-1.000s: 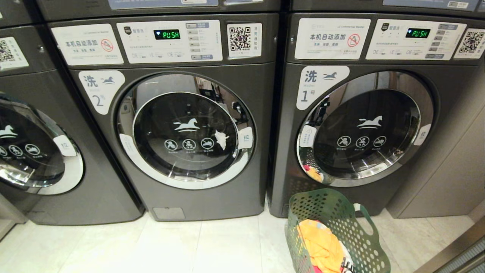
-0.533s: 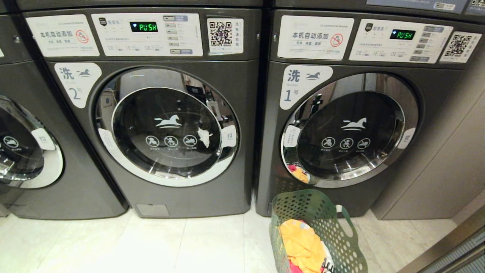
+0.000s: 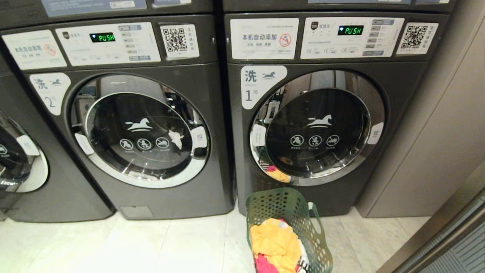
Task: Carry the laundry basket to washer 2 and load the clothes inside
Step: Open the lid of the washing machine
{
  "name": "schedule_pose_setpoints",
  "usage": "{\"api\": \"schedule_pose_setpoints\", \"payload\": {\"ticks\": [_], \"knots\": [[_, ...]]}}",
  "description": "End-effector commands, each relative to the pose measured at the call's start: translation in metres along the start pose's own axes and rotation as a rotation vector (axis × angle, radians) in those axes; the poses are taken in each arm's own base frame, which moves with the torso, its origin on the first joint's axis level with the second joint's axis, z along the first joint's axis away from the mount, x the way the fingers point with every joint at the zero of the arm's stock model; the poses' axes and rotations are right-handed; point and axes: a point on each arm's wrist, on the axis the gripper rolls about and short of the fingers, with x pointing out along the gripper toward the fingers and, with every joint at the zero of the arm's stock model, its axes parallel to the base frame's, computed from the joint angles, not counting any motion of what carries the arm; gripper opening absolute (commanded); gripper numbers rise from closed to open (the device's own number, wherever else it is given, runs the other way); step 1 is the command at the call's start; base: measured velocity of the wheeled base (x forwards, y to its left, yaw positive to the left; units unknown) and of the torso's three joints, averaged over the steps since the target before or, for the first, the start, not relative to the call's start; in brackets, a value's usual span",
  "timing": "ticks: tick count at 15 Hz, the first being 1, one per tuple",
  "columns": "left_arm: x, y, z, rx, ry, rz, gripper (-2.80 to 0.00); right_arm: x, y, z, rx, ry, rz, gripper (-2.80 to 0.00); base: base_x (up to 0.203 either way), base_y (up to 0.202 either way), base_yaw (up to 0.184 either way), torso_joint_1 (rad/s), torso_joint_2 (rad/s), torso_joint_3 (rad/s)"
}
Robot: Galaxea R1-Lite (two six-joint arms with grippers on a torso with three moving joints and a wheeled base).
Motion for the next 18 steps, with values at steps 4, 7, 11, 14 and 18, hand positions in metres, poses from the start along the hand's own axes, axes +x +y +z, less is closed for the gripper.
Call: {"api": "schedule_pose_setpoints", "payload": {"ticks": [4,7,11,14,18], "knots": [[-0.0001,0.0001,0.0009,0.001,-0.005,0.001,-2.8,0.002,0.0002,-0.0098,-0.001,0.036,0.0,-2.8,0.0,-0.194,0.003,0.006,0.0,0.002],[0.0,0.0002,0.0006,-0.007,-0.005,0.006,-2.8,0.002,0.0002,-0.0098,0.002,0.036,0.0,-2.8,0.0,-0.168,0.002,0.002,0.0,0.003],[0.0,0.0002,0.0006,-0.013,-0.005,0.006,-2.8,0.002,0.0,-0.0095,0.04,0.034,-0.011,-2.8,0.0,-0.018,0.001,0.004,0.0,-0.001],[-0.0001,0.0001,0.001,-0.004,-0.007,0.0,-2.8,0.002,0.0,-0.0095,0.04,0.033,-0.011,-2.8,0.0,0.0,0.0,0.0,0.0,0.0],[-0.0001,0.0001,0.001,-0.004,-0.007,0.0,-2.8,0.002,0.0,-0.0095,0.039,0.033,-0.01,-2.8,0.0,0.0,0.0,0.0,0.0,0.0]]}}
